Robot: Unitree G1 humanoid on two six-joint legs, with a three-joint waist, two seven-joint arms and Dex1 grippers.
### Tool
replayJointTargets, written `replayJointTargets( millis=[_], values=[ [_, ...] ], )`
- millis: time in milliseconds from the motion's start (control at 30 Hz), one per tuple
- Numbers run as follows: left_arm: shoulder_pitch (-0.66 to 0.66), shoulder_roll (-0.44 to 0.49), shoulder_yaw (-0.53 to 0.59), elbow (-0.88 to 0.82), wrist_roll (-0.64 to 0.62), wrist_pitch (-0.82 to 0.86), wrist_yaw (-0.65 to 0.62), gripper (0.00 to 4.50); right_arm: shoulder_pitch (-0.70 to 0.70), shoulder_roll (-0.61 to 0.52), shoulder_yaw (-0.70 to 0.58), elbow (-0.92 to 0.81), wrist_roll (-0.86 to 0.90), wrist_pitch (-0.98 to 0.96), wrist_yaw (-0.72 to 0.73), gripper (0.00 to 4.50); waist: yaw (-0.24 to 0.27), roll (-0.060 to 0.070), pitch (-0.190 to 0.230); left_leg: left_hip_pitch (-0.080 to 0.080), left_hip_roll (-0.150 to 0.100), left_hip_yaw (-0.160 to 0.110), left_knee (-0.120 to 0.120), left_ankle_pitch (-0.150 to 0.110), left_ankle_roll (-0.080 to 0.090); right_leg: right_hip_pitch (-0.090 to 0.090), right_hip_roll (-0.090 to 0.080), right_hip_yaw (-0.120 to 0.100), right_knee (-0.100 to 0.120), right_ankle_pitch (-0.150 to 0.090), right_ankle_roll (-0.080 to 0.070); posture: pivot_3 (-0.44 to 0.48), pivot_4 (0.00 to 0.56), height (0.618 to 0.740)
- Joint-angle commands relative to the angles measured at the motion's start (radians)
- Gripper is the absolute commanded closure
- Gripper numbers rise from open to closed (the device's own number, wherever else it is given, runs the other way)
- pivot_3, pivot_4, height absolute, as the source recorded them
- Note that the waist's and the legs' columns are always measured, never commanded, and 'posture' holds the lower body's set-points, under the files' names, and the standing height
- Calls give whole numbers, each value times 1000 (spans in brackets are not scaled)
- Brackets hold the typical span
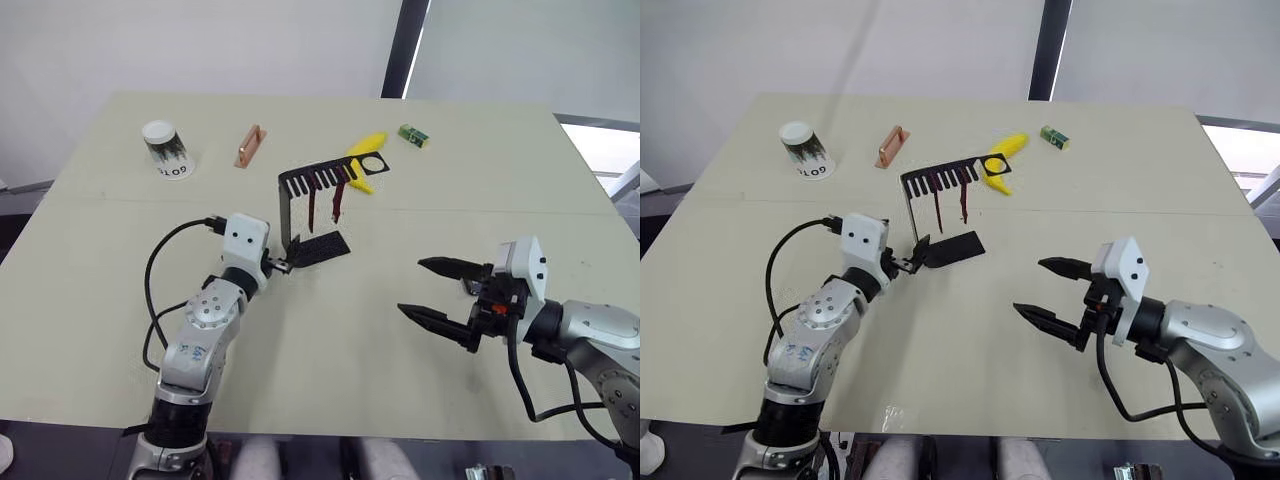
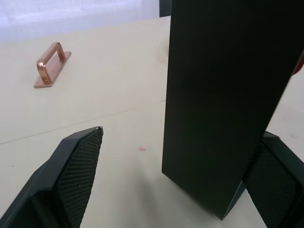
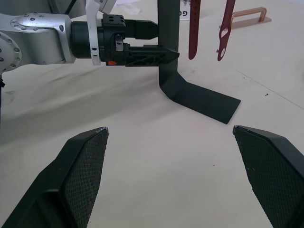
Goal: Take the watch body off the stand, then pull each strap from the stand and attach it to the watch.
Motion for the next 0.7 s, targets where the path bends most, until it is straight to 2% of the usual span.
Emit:
replayJointTargets(
  millis=[33,67,100,167,700],
  values=[
    [-12,-9,4,1,29,-46,7,799,-14,7,-16,-8,5,-15,-20,0,0,0,0,0,0,0,0,0,0,0,0,0,0,0,0,0,150,740],
    [-17,-13,3,14,29,-51,2,1139,-14,8,-14,-8,6,-14,-18,0,1,0,0,0,0,0,0,0,0,0,0,0,0,0,0,0,150,740],
    [-21,-16,1,25,30,-55,0,1843,-14,7,-11,-7,6,-13,-16,0,1,0,0,0,0,0,0,0,0,0,0,0,0,0,0,0,150,740],
    [-29,-19,-4,41,38,-61,0,2506,-13,7,-9,-7,6,-14,-13,0,1,0,0,0,0,0,0,0,0,0,0,0,0,0,0,0,150,740],
    [-109,-37,-2,146,49,-118,-57,2506,-53,19,-5,-3,17,9,-35,0,0,0,0,0,0,0,0,0,0,0,0,-1,0,0,0,0,150,740]
  ],
)
